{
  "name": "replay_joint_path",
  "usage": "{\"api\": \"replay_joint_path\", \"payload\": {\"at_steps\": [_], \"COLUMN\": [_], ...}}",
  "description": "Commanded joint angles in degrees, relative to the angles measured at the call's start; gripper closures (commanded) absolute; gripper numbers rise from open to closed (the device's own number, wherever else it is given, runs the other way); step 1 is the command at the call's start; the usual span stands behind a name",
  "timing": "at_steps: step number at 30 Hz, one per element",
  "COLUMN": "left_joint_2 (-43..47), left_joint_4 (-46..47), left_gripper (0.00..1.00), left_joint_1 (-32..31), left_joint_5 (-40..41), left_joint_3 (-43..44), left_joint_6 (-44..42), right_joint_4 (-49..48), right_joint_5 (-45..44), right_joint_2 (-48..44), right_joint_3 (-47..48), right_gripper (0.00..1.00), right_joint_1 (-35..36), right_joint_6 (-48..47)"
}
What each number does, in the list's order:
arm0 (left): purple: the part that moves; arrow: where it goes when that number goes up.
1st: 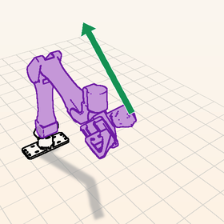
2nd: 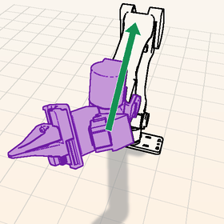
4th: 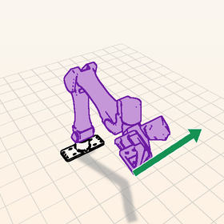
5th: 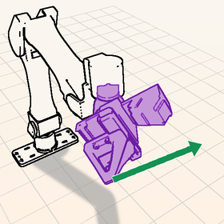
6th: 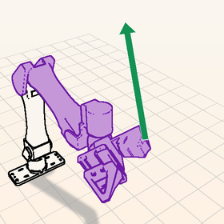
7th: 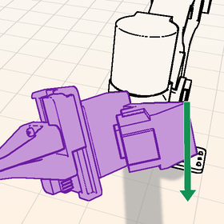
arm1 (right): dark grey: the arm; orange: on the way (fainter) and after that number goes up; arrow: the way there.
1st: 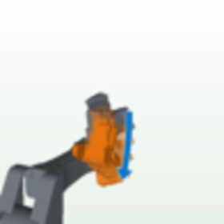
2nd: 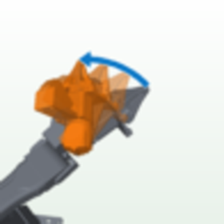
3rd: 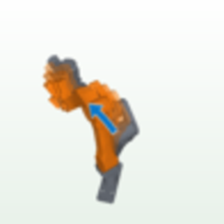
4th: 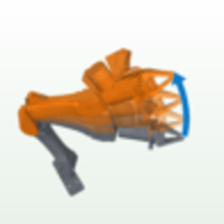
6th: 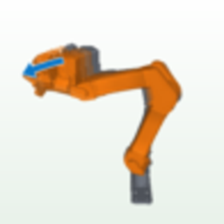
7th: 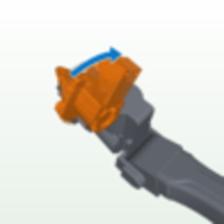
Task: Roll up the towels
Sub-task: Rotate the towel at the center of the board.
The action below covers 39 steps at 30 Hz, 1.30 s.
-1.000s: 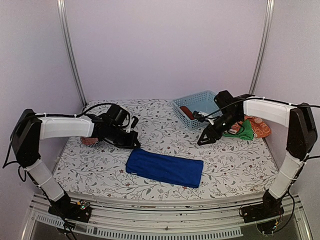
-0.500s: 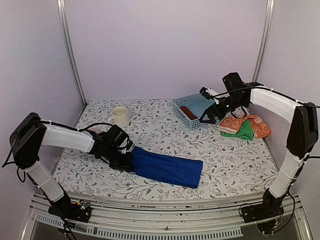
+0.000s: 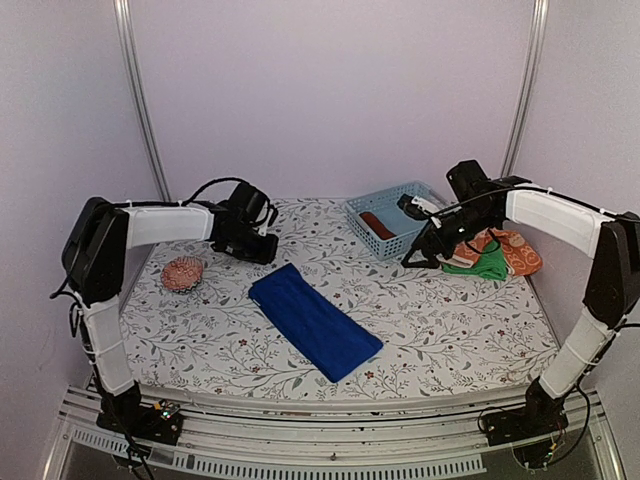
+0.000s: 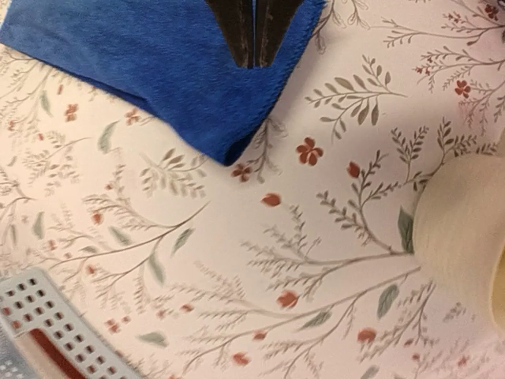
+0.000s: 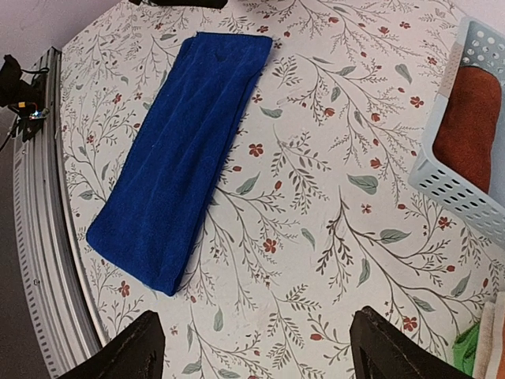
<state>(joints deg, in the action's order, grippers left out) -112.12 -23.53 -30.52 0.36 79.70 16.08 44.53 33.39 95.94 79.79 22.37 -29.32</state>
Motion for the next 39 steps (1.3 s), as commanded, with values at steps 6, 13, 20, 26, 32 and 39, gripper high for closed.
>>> {"api": "replay_joint_path", "payload": {"at_steps": [6,13,20,26,32,39], "left_joint_2": [5.4,-2.4,-9.5,-16.6,-23.2,-14.4], "left_joint_4": [4.3,3.5,3.0,4.8,5.0,0.3], "left_gripper": [0.94,1.0,1.0,1.0,1.0,0.92], "left_joint_1": [-2.2,-2.2,-2.3,-4.3,-5.9,-5.6], "left_joint_5": [-9.5,-7.4,-8.2,-12.1,-16.8,-11.8], "left_joint_3": [-3.4,0.1,2.4,7.8,18.6,19.3], "left_joint_6": [9.6,11.3,10.6,10.0,6.1,3.1], "right_joint_4": [-0.9,-1.1,-1.6,-0.9,-0.5,-1.0], "right_joint_5": [4.5,4.2,4.2,4.5,4.3,4.4], "right_joint_2": [-6.2,-7.0,-6.4,-4.5,-2.9,-2.7], "right_joint_3": [-5.4,-7.0,-8.3,-6.9,-6.2,-5.0], "right_gripper": [0.2,0.23,0.24,0.24,0.25,0.26], "right_joint_1": [0.6,0.6,0.6,0.6,0.6,1.1], "right_joint_6": [-3.3,-3.1,-2.7,-2.4,-2.0,-1.2]}}
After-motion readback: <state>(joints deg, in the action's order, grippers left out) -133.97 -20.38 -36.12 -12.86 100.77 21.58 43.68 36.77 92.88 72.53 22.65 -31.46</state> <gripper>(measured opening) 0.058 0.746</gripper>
